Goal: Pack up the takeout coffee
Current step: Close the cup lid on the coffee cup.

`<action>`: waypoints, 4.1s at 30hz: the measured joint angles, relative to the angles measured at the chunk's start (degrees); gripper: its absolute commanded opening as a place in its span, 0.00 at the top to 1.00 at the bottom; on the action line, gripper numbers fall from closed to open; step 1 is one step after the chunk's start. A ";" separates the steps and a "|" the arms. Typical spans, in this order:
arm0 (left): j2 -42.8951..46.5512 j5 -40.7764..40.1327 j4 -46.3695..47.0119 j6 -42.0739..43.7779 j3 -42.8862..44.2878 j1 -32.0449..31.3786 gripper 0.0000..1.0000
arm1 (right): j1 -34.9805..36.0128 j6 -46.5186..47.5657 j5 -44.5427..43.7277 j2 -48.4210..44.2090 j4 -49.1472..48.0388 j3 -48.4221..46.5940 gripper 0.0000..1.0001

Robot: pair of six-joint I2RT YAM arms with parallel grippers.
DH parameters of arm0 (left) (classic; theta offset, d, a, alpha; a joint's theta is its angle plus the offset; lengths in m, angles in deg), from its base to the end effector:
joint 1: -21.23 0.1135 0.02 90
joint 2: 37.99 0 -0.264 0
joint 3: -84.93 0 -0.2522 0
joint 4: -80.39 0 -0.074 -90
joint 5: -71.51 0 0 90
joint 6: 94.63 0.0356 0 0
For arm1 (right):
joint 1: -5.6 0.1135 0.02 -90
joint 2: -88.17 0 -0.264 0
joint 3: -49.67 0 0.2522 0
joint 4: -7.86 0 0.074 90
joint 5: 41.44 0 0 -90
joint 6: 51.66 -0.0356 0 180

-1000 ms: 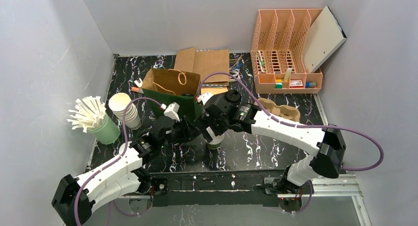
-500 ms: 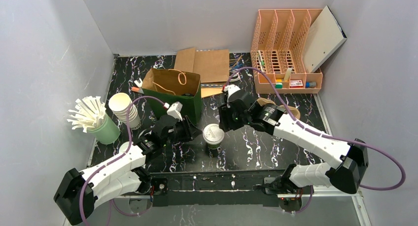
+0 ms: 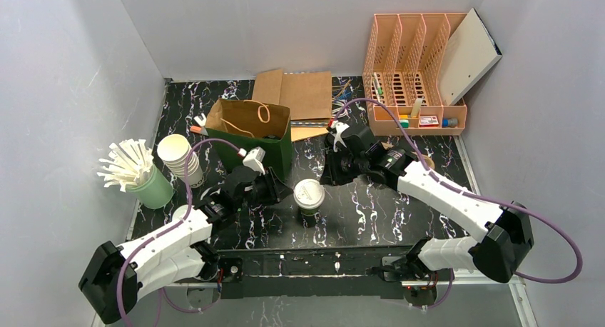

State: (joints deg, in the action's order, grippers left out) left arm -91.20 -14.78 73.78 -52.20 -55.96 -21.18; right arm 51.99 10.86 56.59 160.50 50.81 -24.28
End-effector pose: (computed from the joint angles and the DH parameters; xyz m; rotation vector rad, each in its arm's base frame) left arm 0.1527 -0.1426 0.2247 -0.0475 2.0967 -1.0723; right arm 0.1854 0.2018 0.3000 -0.4742 2.3789 0.7949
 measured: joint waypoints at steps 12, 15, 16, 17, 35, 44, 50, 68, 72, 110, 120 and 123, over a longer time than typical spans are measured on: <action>-1.46 0.42 0.15 0.00 0.00 0.00 0.76 | -0.68 0.33 2.64 2.78 -0.83 0.02 0.70; -1.49 0.57 0.15 0.00 0.00 0.00 0.76 | -0.70 0.50 2.64 3.04 -0.81 0.02 0.69; -1.49 0.61 0.15 0.00 0.00 0.00 0.75 | -0.70 0.59 2.62 3.06 -0.79 0.04 0.69; -1.46 0.63 0.15 0.00 0.00 0.00 0.75 | -0.76 0.66 2.62 3.06 -0.79 0.04 0.69; -1.46 1.68 0.24 -0.15 0.02 0.00 0.72 | -1.05 0.72 2.89 4.59 -0.70 1.60 0.70; -1.55 1.95 0.76 -0.44 0.02 0.00 0.72 | -1.18 0.72 2.99 4.81 -0.74 1.92 0.70; -0.31 1.68 0.46 -0.50 0.02 0.00 0.67 | -1.29 0.74 3.10 4.81 -0.72 1.92 0.70; -2.01 3.28 1.51 -2.21 0.98 0.00 0.76 | -1.38 0.87 3.78 4.96 -0.72 1.92 0.70; -2.23 3.39 1.86 -2.32 0.98 0.00 0.77 | -1.38 0.87 3.96 4.96 -0.70 1.92 0.70; -3.91 3.41 5.20 -1.97 -0.13 -0.04 0.84 | -1.70 1.40 4.81 5.01 -2.16 2.86 0.65; -3.98 0.96 4.87 -1.38 -0.13 -1.49 0.85 | -0.39 2.32 3.13 5.03 -1.70 2.38 0.62; -4.00 -0.33 4.90 -1.14 -0.13 -2.14 0.85 | 0.57 2.45 1.46 5.16 -0.96 1.81 0.61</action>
State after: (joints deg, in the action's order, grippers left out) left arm -95.20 -15.11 78.68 -53.34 -56.10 -23.33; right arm 52.56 13.31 58.05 165.66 49.85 -22.46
